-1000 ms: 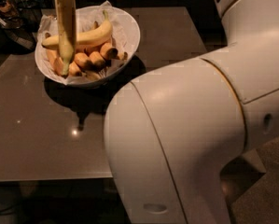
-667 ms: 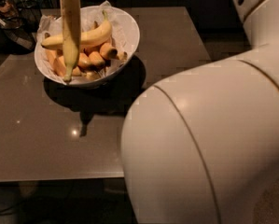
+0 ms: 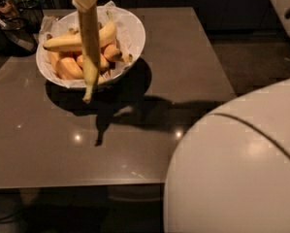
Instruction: Pick banana from white bowl
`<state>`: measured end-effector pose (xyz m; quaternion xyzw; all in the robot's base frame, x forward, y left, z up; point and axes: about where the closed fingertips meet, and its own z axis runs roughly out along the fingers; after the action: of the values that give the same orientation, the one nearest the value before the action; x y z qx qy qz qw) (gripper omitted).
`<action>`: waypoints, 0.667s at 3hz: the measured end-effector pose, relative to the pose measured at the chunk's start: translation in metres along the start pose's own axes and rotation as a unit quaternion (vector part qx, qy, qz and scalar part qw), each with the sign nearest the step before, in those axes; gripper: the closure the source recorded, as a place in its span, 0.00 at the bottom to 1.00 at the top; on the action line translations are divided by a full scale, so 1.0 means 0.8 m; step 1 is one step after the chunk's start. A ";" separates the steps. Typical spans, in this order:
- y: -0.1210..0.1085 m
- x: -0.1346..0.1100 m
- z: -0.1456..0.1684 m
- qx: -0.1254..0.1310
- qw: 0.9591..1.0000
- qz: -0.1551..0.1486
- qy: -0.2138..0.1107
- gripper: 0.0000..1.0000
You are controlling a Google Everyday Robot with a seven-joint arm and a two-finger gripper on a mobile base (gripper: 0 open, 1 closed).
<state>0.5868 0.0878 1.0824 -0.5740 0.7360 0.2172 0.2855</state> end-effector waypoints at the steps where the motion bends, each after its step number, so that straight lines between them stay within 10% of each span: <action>1: 0.000 -0.001 0.001 -0.001 1.000 0.000 -0.001 1.00; 2: 0.015 0.002 0.002 -0.012 1.000 0.006 -0.001 1.00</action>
Offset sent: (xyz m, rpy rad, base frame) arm -0.0370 0.0004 -0.0081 0.0150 0.0659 0.0133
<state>0.5749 0.0903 1.0801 -0.5730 0.7364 0.2285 0.2778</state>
